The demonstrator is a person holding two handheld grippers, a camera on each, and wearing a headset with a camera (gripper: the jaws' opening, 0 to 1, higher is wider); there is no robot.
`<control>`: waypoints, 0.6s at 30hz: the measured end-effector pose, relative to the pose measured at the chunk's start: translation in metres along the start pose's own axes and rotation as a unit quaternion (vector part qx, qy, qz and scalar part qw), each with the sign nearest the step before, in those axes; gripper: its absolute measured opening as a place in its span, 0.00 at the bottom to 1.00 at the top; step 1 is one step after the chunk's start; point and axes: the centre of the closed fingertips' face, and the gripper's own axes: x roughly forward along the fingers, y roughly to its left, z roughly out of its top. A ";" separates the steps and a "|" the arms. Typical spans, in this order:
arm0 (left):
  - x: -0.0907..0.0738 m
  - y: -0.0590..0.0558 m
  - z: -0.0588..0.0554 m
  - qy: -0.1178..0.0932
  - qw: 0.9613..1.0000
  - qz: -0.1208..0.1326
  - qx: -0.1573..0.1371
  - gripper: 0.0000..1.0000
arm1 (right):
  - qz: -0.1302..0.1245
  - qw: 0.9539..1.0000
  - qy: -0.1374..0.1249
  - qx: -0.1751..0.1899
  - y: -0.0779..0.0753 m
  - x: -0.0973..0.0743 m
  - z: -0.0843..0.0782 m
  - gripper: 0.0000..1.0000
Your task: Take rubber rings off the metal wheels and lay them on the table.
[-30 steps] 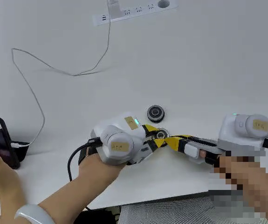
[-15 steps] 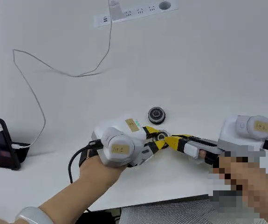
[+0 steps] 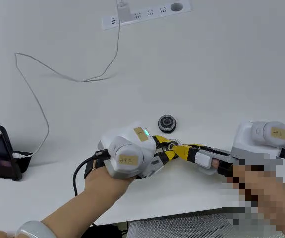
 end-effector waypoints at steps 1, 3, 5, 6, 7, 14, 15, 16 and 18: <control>0.000 0.000 0.000 0.000 1.000 0.000 0.000 0.12 | 0.000 1.000 0.000 0.000 0.000 0.000 0.000 0.21; 0.000 0.000 0.000 0.000 1.000 0.000 0.000 0.12 | 0.000 1.000 0.000 -0.001 0.000 0.000 0.000 0.21; 0.000 0.000 -0.001 -0.001 1.000 0.001 -0.001 0.12 | 0.002 1.000 -0.001 0.005 -0.001 0.002 -0.001 0.20; 0.000 0.001 -0.001 -0.001 1.000 0.001 -0.001 0.12 | 0.003 1.000 -0.001 0.005 -0.001 0.003 0.000 0.20; 0.000 0.001 -0.001 -0.001 1.000 0.001 -0.001 0.12 | 0.003 1.000 -0.001 0.004 -0.001 0.003 0.000 0.20; 0.000 0.001 -0.001 -0.001 1.000 0.000 -0.001 0.12 | 0.005 1.000 -0.001 -0.004 0.000 -0.002 0.002 0.19; 0.000 0.001 -0.001 -0.002 1.000 0.000 -0.001 0.12 | 0.005 1.000 -0.001 -0.005 0.000 -0.002 0.002 0.19; 0.000 0.001 -0.001 -0.002 1.000 0.000 -0.001 0.12 | 0.004 1.000 -0.001 -0.008 -0.001 -0.002 0.002 0.18; 0.000 0.001 -0.001 -0.002 1.000 0.000 -0.001 0.12 | 0.001 1.000 -0.001 -0.012 -0.002 -0.003 0.002 0.16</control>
